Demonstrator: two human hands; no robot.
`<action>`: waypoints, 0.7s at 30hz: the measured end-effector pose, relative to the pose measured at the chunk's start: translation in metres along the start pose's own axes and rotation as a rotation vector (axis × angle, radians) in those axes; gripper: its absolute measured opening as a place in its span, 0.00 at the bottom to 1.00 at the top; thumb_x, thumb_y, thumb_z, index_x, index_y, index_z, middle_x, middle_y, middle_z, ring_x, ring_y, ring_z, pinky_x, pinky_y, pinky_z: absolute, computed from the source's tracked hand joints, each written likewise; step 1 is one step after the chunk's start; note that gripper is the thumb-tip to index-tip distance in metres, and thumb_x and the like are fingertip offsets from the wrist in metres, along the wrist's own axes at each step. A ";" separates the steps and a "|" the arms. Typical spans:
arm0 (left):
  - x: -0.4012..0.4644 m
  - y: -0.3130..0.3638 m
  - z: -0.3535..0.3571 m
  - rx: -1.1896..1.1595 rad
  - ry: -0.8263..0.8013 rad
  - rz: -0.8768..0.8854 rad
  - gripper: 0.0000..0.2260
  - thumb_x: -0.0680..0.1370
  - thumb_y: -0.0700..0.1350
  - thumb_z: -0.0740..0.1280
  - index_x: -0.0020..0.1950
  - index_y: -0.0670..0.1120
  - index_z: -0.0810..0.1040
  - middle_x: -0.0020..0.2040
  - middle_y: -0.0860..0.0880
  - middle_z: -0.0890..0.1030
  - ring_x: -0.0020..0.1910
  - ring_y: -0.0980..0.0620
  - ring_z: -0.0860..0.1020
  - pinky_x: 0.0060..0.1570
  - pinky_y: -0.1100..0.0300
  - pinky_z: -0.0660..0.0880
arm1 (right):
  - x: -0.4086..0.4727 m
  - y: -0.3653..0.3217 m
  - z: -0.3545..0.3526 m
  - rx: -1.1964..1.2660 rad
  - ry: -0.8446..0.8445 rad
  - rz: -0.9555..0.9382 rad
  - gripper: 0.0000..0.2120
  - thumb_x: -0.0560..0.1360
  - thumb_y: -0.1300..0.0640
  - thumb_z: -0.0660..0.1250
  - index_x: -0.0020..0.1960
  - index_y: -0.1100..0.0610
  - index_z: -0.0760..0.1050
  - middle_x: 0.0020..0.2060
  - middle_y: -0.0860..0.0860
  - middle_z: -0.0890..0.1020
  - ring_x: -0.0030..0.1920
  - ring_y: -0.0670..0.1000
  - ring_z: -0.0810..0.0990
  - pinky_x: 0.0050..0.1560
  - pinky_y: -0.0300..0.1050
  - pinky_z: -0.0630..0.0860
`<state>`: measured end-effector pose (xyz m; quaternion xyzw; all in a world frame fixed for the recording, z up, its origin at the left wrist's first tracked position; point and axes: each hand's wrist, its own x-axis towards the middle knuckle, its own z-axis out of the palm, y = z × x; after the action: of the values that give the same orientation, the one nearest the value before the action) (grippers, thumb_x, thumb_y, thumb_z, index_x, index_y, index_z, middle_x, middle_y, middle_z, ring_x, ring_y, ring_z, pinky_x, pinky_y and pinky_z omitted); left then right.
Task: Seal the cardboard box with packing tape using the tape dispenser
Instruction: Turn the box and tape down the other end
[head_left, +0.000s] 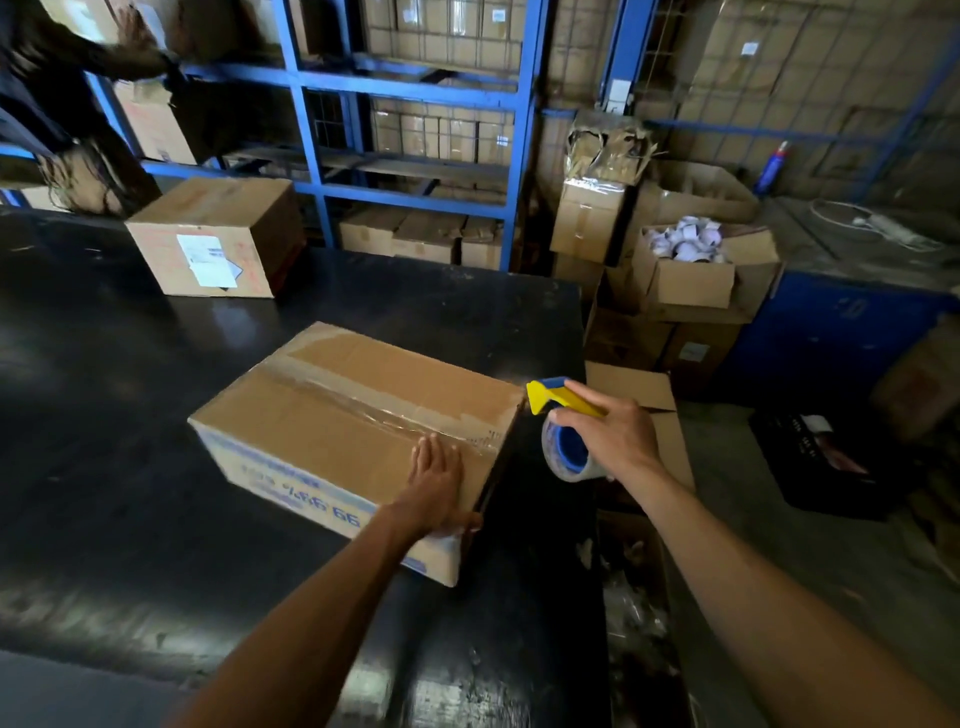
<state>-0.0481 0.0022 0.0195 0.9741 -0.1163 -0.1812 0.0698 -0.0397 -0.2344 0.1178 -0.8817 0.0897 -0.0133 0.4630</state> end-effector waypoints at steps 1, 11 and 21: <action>-0.009 -0.018 -0.003 0.047 -0.026 0.080 0.52 0.74 0.63 0.68 0.80 0.38 0.38 0.78 0.32 0.35 0.77 0.33 0.35 0.74 0.45 0.35 | 0.002 0.001 0.002 0.028 -0.006 0.012 0.24 0.68 0.42 0.74 0.63 0.38 0.77 0.53 0.42 0.79 0.47 0.43 0.76 0.45 0.37 0.75; -0.053 -0.099 0.014 0.212 -0.010 0.169 0.37 0.79 0.68 0.53 0.77 0.58 0.34 0.81 0.53 0.36 0.78 0.43 0.35 0.74 0.31 0.40 | 0.013 -0.010 0.058 0.083 -0.099 0.012 0.27 0.59 0.36 0.75 0.57 0.33 0.78 0.57 0.43 0.81 0.54 0.48 0.78 0.57 0.48 0.77; -0.030 -0.135 -0.017 0.338 -0.171 0.244 0.40 0.76 0.70 0.46 0.81 0.51 0.39 0.82 0.49 0.39 0.79 0.39 0.38 0.76 0.36 0.46 | -0.012 -0.022 0.069 0.036 -0.179 -0.068 0.24 0.65 0.41 0.75 0.60 0.37 0.78 0.58 0.43 0.80 0.50 0.44 0.76 0.41 0.32 0.69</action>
<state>-0.0421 0.1411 0.0217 0.9318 -0.2674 -0.2311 -0.0832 -0.0413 -0.1639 0.0975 -0.8734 0.0177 0.0480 0.4843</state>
